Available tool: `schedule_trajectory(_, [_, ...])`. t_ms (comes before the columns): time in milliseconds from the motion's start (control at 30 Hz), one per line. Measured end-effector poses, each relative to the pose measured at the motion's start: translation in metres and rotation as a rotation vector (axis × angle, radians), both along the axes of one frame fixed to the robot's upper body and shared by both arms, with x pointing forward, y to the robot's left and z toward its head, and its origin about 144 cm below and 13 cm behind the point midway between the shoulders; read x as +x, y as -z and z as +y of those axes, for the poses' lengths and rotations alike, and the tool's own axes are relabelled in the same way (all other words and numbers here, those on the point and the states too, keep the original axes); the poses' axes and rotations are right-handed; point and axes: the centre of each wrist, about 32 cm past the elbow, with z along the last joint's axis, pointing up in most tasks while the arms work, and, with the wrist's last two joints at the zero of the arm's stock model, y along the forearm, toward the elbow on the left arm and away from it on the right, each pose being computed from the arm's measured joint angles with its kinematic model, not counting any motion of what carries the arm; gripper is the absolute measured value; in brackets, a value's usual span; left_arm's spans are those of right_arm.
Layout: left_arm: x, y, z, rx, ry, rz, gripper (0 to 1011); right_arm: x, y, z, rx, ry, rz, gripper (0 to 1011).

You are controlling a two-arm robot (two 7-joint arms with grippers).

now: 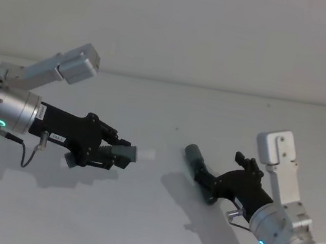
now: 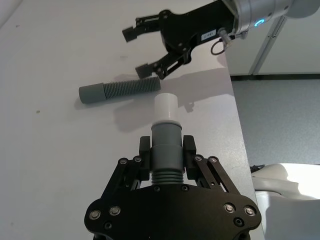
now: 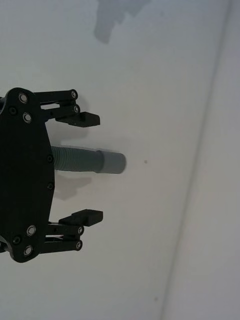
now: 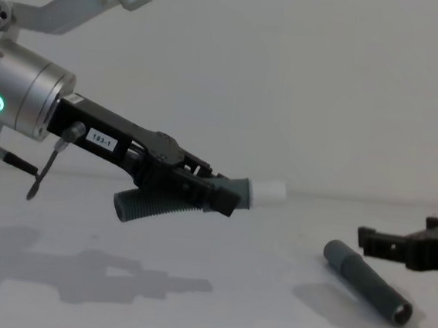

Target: Use both hands to pick up one end of the pipe from the table, align the ends, and insert them.

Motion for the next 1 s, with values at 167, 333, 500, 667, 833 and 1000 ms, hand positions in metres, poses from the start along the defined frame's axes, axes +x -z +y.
schedule_trajectory(167, [0.0, 0.0, 0.0, 0.002, 0.003, 0.002, 357, 0.007, 0.0, 0.004, -0.026, -0.006, 0.055, 1002])
schedule_trajectory(333, [0.0, 0.0, 0.0, 0.003, 0.005, 0.003, 357, 0.013, 0.001, 0.005, -0.046, -0.013, 0.098, 1002])
schedule_trajectory(500, [0.0, 0.0, -0.001, 0.003, 0.007, 0.004, 357, 0.02, 0.001, 0.007, -0.062, -0.024, 0.134, 1002])
schedule_trajectory(667, [0.0, 0.0, -0.001, 0.004, 0.008, 0.004, 357, 0.027, 0.0, 0.007, -0.074, -0.032, 0.159, 1002])
schedule_trajectory(833, [0.0, -0.001, -0.001, 0.004, 0.008, 0.004, 357, 0.034, -0.002, 0.008, -0.082, -0.034, 0.178, 1002])
schedule_trajectory(1000, [0.0, -0.001, -0.001, 0.005, 0.009, 0.005, 357, 0.042, -0.003, 0.008, -0.088, -0.031, 0.196, 978])
